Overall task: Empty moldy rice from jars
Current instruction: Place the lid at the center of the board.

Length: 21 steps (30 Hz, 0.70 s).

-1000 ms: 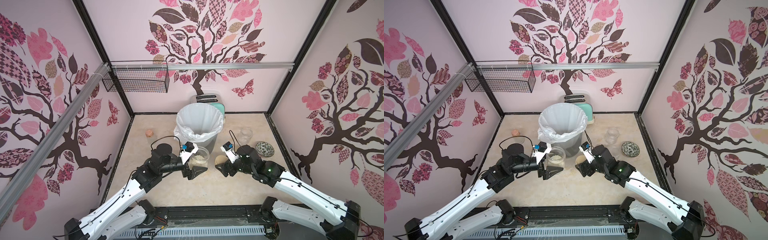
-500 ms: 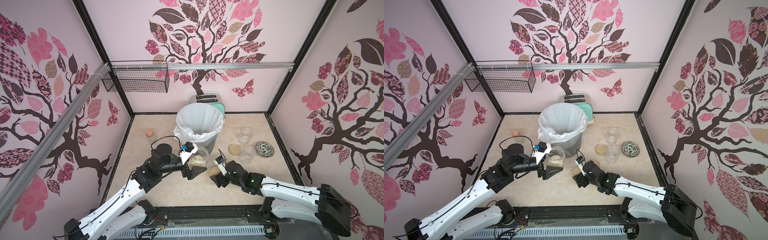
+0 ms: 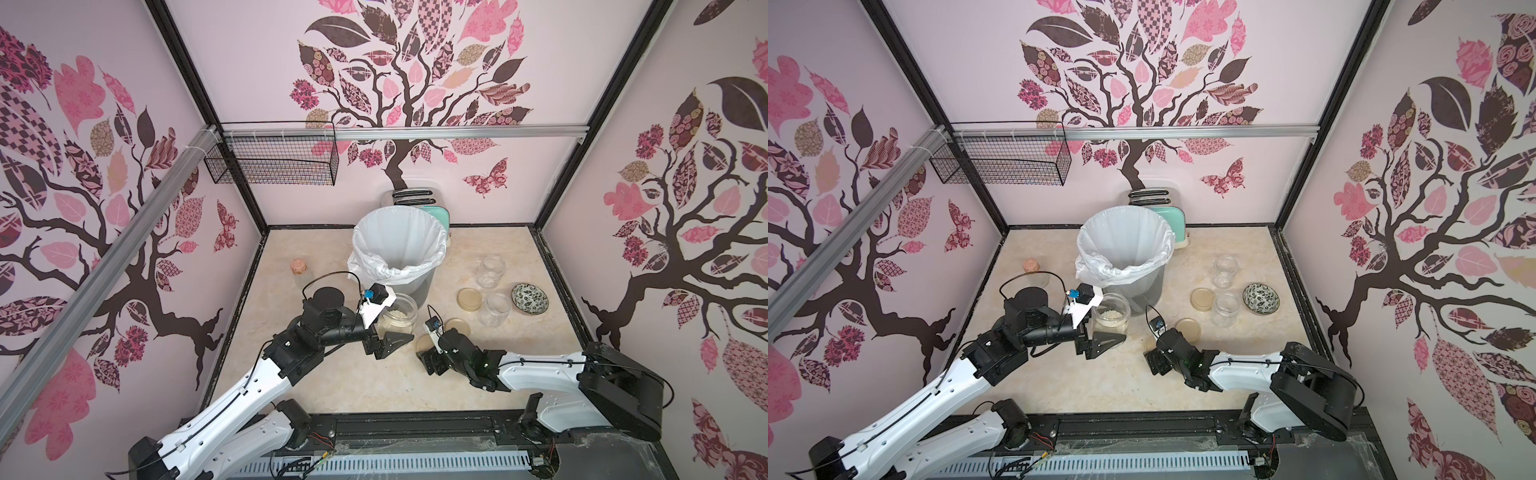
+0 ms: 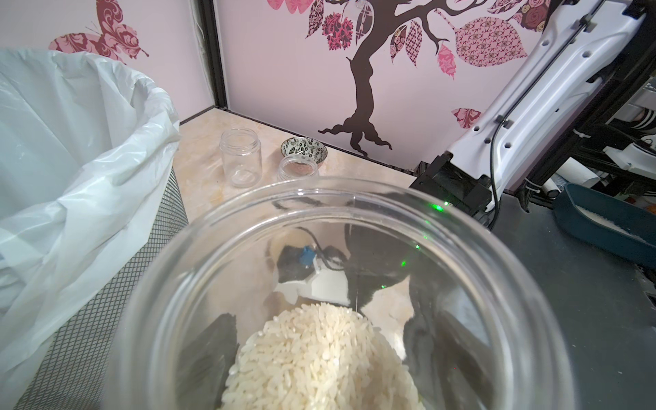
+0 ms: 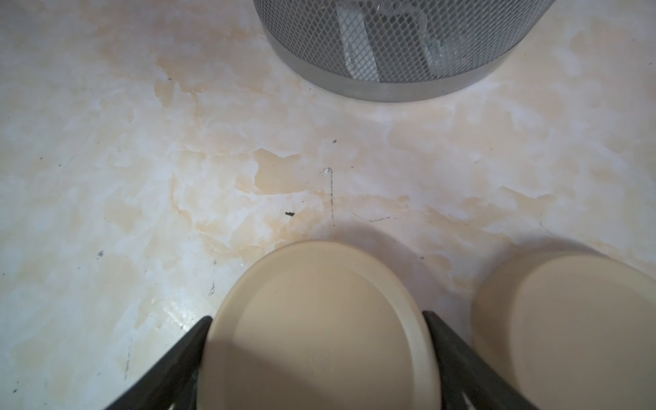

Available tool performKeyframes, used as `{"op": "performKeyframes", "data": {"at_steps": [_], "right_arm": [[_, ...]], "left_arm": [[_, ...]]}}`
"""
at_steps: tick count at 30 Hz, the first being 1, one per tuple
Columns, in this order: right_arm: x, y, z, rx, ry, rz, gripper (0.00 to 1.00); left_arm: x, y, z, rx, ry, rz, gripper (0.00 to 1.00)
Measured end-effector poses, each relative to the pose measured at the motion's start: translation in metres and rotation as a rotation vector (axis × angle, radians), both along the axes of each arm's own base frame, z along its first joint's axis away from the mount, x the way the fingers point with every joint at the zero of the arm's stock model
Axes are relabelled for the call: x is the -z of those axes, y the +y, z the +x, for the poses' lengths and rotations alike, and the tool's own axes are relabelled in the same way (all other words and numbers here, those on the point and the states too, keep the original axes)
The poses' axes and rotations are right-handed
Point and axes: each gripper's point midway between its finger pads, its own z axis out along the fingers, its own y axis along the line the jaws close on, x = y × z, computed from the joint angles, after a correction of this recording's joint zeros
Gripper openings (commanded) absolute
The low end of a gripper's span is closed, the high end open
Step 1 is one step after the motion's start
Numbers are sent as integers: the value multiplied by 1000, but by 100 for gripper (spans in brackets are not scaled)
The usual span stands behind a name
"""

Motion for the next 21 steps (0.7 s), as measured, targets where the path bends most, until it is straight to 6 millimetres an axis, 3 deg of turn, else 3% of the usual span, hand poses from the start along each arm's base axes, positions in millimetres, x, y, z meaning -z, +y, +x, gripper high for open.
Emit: {"op": "performKeyframes", "data": {"at_steps": [6,14,17,21], "right_arm": [[15,0,4,18,1,-14,84],[14,2,9,31,-20,-1,100],[9,2,9,31,-27,7,99],[-14,3,11,36,-63,51,99]], "left_arm": [[0,0,0,-1,0,1,67],[2,0,1,-4,1,8,67],[4,-1,3,-3,6,16,67],[7,-3,5,-2,7,27,67]]}}
